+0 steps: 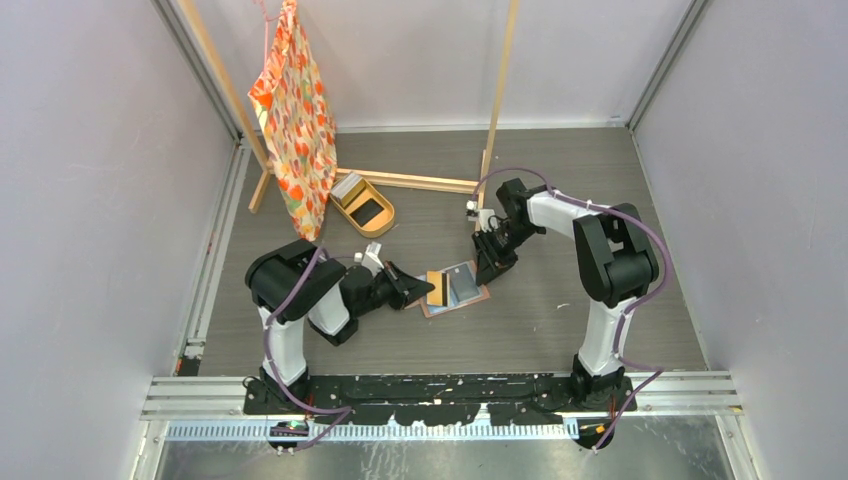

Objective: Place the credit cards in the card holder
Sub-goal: Insert the credit card into the card holder.

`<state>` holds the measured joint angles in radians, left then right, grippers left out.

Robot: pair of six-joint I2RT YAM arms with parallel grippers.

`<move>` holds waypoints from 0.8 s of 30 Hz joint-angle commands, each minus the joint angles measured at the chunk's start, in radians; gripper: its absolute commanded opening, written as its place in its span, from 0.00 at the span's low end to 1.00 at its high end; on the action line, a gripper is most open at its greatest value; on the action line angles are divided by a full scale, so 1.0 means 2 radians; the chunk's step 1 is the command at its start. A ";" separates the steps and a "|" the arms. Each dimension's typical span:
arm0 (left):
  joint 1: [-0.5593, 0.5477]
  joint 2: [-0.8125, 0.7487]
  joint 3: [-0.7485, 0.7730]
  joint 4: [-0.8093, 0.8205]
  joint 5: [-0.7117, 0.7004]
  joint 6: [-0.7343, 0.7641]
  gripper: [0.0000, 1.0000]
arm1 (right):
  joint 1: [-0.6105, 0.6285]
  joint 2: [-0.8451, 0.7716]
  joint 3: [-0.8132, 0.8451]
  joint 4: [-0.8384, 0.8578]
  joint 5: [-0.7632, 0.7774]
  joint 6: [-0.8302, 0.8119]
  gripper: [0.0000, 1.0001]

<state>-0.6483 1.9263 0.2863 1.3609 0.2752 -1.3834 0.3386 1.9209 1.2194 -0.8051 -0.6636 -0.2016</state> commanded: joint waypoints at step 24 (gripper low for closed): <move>-0.014 0.025 -0.001 0.034 -0.028 -0.021 0.00 | 0.015 0.011 0.026 -0.022 0.020 -0.012 0.26</move>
<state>-0.6659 1.9598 0.2741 1.3975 0.2298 -1.4326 0.3630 1.9423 1.2369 -0.8360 -0.6258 -0.2119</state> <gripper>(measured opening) 0.012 0.263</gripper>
